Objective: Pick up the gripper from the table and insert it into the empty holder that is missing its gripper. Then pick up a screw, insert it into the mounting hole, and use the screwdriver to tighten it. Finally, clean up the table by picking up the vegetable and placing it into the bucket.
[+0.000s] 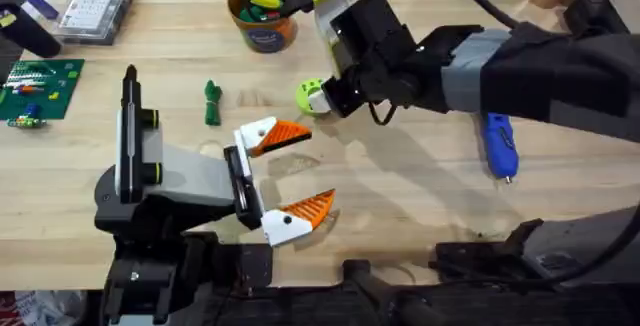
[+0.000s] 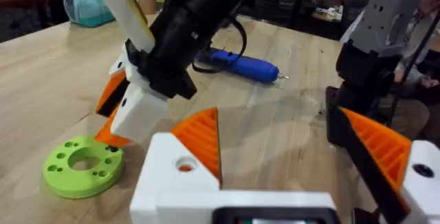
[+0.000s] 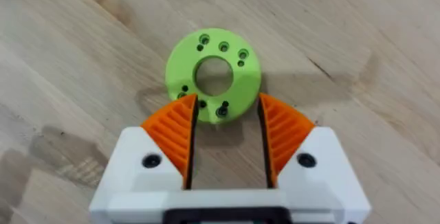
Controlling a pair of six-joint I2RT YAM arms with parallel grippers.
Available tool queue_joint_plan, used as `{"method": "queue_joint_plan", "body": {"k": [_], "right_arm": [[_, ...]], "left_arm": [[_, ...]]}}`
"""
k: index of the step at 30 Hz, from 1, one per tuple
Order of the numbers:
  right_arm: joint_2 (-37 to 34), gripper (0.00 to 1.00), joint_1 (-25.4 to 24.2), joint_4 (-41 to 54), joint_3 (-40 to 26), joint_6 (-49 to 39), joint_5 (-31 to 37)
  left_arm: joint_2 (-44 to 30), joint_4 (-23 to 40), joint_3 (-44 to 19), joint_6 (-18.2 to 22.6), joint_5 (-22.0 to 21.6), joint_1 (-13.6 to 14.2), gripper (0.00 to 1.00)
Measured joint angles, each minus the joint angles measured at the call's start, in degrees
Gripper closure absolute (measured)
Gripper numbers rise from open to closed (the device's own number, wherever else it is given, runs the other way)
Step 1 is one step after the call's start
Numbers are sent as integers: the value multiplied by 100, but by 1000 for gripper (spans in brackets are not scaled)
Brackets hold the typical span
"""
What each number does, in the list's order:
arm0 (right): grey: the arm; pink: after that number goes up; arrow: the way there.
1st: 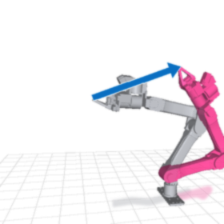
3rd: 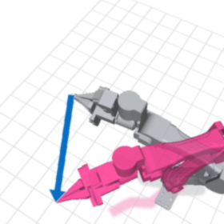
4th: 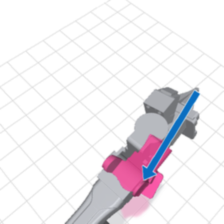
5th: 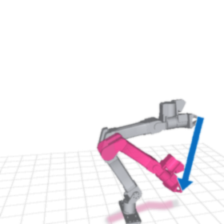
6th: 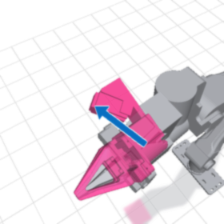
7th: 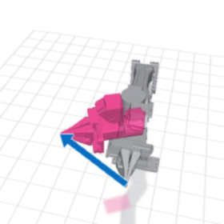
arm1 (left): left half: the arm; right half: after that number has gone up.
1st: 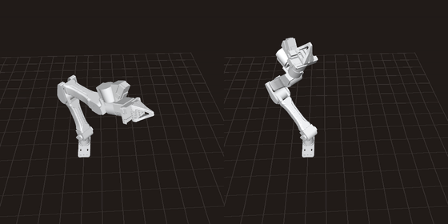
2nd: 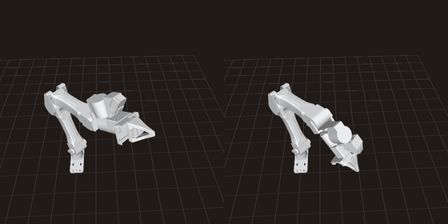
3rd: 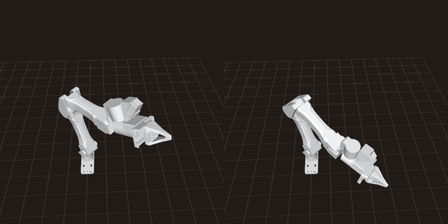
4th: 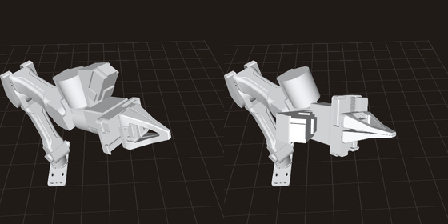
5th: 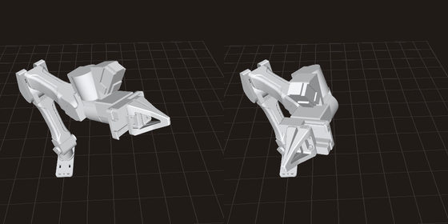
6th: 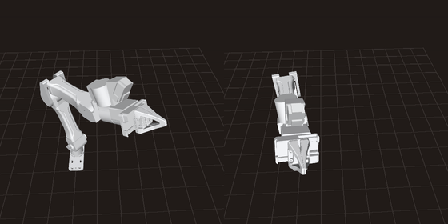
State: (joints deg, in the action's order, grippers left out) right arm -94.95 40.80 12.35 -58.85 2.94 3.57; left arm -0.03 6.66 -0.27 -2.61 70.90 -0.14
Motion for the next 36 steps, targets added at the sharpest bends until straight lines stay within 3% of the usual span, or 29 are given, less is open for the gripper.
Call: {"method": "queue_joint_plan", "body": {"k": [27,36], "right_arm": [[-394,459,0,-80,0,0,-238],[-392,595,0,-99,0,0,-240]], "left_arm": [[0,0,0,0,0,0,10],[0,0,0,0,0,0,10]]}}
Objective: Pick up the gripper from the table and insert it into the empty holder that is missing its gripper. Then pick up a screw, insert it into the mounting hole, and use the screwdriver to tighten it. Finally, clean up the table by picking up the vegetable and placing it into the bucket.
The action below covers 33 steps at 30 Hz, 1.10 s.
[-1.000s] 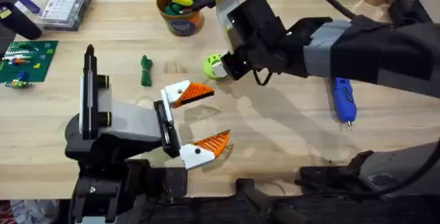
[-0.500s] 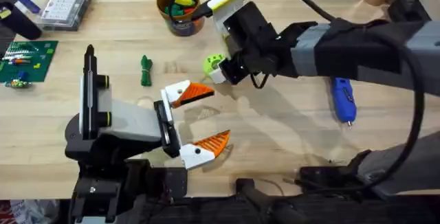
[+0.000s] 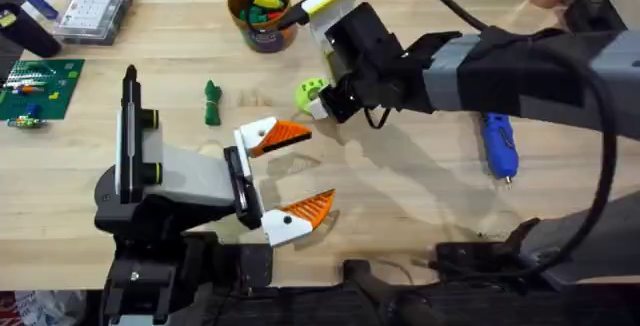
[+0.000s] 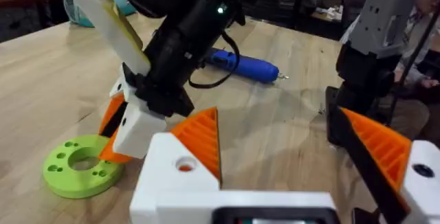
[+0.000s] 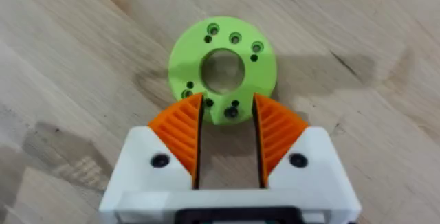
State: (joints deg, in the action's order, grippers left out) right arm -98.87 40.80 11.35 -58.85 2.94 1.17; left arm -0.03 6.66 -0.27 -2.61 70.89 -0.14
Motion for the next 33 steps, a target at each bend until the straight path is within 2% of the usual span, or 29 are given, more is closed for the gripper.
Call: {"method": "queue_joint_plan", "body": {"k": [5,26,29,33], "right_arm": [[0,630,0,0,0,0,0],[-63,637,0,-44,0,0,4],[-63,715,-3,-48,0,2,5],[-65,963,-7,-48,0,-15,4]], "left_arm": [[0,0,0,0,0,0,10],[0,0,0,0,0,0,10],[0,0,0,0,0,0,10],[0,0,0,0,0,0,10]]}}
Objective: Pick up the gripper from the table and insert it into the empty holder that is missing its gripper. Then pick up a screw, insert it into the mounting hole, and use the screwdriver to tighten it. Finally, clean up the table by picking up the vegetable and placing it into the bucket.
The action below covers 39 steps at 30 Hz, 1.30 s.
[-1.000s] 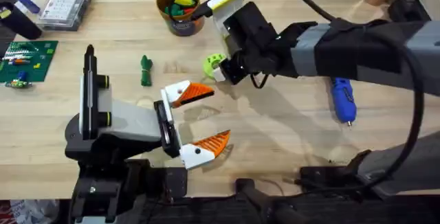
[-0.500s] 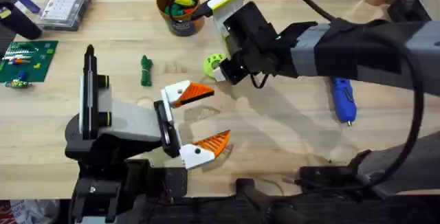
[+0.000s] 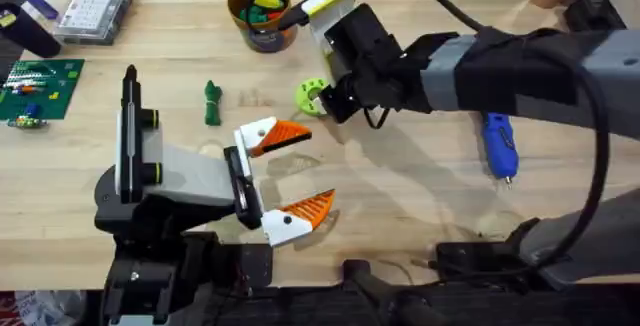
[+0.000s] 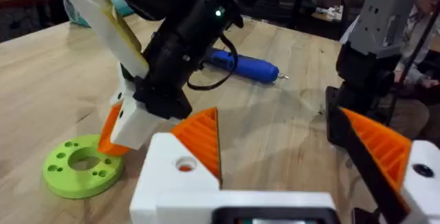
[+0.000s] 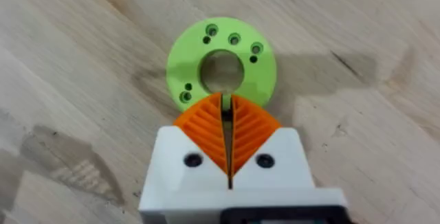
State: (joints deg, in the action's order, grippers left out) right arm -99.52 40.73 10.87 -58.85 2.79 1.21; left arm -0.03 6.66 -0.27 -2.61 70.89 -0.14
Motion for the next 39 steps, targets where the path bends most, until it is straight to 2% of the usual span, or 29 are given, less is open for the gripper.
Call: {"method": "queue_joint_plan", "body": {"k": [3,24,39], "right_arm": [[-9,996,0,-4,0,13,-2],[36,997,2,255,-127,15,-2],[1537,997,2,680,-297,14,-24]], "left_arm": [[0,0,0,0,0,0,10],[0,0,0,0,0,0,10],[0,0,0,0,0,0,10]]}}
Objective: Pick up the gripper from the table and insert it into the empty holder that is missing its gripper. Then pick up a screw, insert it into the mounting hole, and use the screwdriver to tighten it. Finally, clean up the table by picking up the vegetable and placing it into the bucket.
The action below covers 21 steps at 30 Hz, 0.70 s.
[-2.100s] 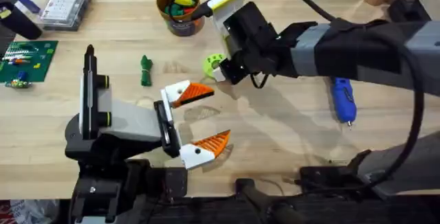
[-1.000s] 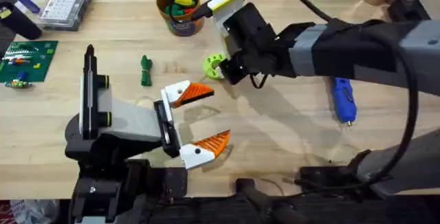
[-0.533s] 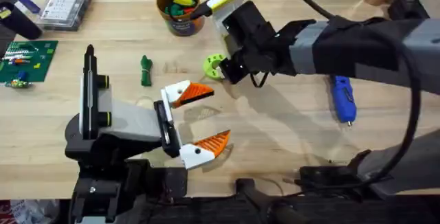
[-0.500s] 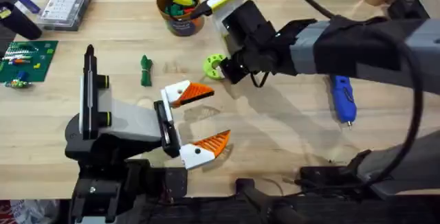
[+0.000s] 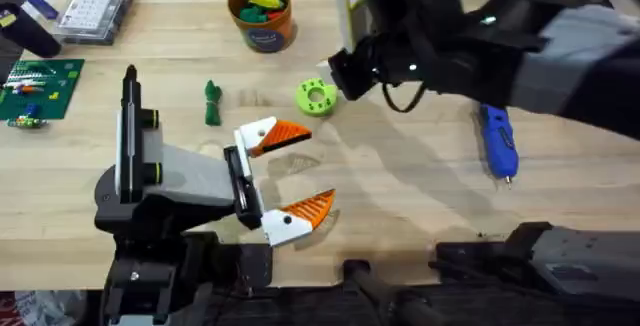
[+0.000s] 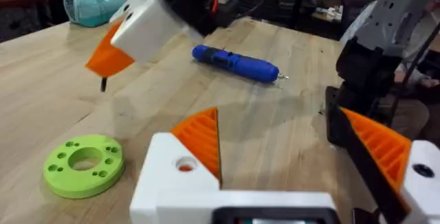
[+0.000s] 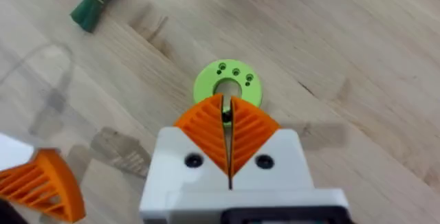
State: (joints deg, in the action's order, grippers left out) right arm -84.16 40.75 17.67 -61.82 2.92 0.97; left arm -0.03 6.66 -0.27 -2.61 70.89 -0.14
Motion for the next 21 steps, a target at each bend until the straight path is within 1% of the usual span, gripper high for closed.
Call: {"method": "queue_joint_plan", "body": {"k": [6,14,21], "right_arm": [[493,997,1,337,-38,-1,-21],[1102,997,1,528,-100,28,-41],[1361,997,-1,635,-103,45,-42]], "left_arm": [[0,0,0,0,0,0,10],[0,4,0,0,0,0,10],[0,4,0,0,0,0,10]]}}
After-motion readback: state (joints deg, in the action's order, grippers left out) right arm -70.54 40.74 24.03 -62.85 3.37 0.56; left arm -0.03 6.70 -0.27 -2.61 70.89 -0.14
